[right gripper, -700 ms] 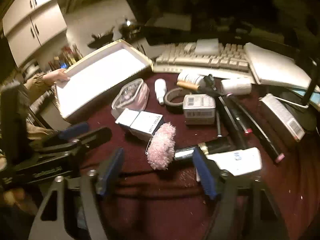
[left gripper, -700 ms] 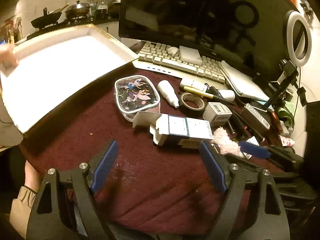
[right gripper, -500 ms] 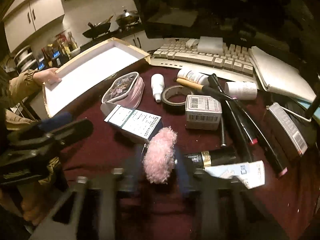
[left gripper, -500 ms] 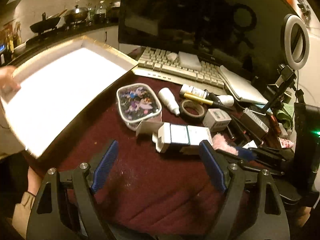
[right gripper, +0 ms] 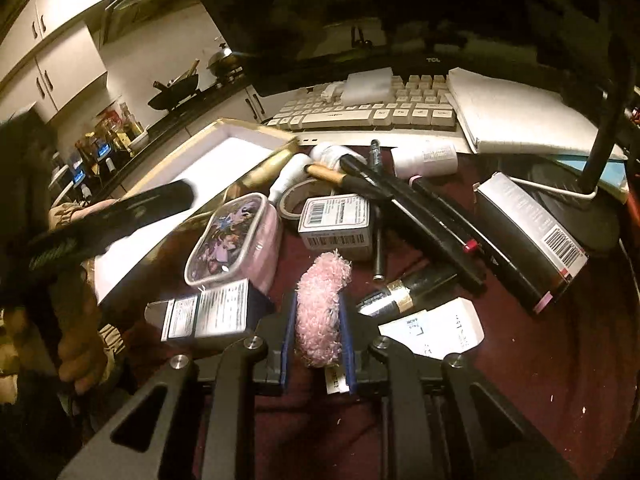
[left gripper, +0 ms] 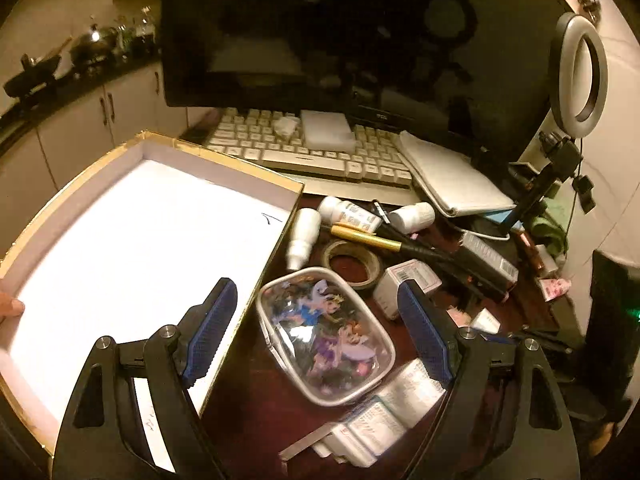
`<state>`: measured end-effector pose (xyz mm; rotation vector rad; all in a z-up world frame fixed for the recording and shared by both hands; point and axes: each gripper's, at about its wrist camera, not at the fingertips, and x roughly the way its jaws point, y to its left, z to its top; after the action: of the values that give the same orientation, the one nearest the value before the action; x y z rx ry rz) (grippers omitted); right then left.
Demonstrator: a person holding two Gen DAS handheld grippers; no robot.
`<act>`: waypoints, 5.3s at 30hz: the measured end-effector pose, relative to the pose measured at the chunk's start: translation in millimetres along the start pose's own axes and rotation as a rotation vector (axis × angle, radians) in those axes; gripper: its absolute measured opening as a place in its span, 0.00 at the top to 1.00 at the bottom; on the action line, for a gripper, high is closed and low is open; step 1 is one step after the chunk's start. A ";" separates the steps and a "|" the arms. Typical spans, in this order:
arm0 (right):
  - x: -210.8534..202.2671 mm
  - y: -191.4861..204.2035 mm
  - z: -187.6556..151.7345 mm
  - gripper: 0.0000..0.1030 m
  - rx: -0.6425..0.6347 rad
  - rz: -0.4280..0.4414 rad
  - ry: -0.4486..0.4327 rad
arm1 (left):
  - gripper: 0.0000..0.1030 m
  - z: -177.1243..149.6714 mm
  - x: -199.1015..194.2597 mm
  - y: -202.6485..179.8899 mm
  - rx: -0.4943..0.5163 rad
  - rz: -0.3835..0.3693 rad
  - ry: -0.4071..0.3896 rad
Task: Organize objects
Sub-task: 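Grasp the pink fluffy puff with the right tool while the left tool approaches the white medicine box, then grasp the white medicine box with the left tool and lift it, then carry the medicine box and pink puff into the white tray and release both, then withdraw both tools from the tray back over the desk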
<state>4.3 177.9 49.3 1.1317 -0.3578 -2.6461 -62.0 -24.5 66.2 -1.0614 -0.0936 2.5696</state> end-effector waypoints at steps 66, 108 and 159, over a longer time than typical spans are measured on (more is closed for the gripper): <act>-20.1 -2.9 -6.3 0.80 0.072 0.032 -0.026 | 0.67 -48.9 -30.7 -9.8 -0.057 -0.175 0.060; 136.9 172.6 70.5 0.79 -0.284 0.212 0.102 | 0.67 -56.7 -47.6 145.7 -0.391 0.265 -0.035; -28.5 -20.7 -0.9 0.43 0.078 -0.012 -0.055 | 0.50 -62.4 -53.3 25.3 -0.220 0.034 -0.007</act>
<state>21.6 206.2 61.4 1.0886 -0.4703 -2.6993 8.6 -71.4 52.4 -1.1389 -0.3710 2.6396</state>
